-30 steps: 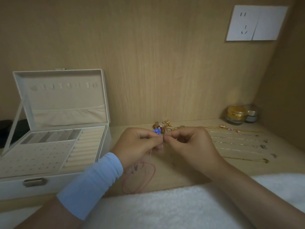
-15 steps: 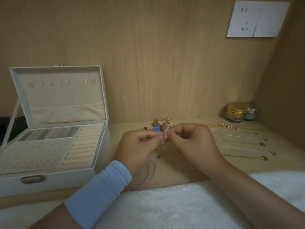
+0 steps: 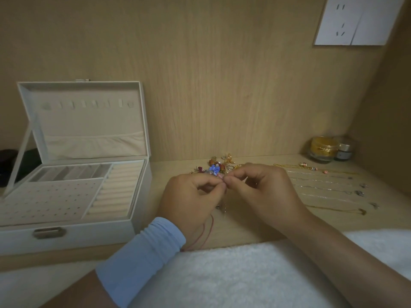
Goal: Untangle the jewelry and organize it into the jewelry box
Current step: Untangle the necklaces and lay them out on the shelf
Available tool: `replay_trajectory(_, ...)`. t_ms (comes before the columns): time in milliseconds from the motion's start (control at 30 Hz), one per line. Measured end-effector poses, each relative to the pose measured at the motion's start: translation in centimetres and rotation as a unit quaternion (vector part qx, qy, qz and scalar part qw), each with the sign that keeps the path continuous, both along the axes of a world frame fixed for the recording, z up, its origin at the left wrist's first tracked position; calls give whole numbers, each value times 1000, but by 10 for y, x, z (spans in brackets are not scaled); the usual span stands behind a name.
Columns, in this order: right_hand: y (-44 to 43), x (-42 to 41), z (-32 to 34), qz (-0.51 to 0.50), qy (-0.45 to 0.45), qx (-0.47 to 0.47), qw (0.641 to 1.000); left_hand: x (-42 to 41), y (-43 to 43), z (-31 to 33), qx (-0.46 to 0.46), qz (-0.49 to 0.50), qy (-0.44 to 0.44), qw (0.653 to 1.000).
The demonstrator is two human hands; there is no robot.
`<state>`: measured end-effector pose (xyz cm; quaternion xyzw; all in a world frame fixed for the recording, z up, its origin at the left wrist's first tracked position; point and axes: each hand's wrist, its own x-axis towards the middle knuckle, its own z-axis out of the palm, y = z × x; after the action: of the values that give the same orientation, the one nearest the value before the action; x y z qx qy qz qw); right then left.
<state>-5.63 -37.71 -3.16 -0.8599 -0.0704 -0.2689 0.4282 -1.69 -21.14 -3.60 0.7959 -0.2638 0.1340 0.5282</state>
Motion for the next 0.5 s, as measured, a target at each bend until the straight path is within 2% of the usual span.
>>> replay_trajectory(100,-3,-1,1,-29,-34,-97,994,1,1,-2,15,-5,-9,1000)
replay_trajectory(200,-3,-2,4,-34,-66,-151,986,2,-1,-3,5,-16,-12,1000)
replay_trajectory(333,-8,0,1,2,-36,-81,996,5,-3,-2,-27,-41,23,999)
replay_trajectory(500,-7,2,0,52,8,34,998,7,-3,4,-106,-104,117,982)
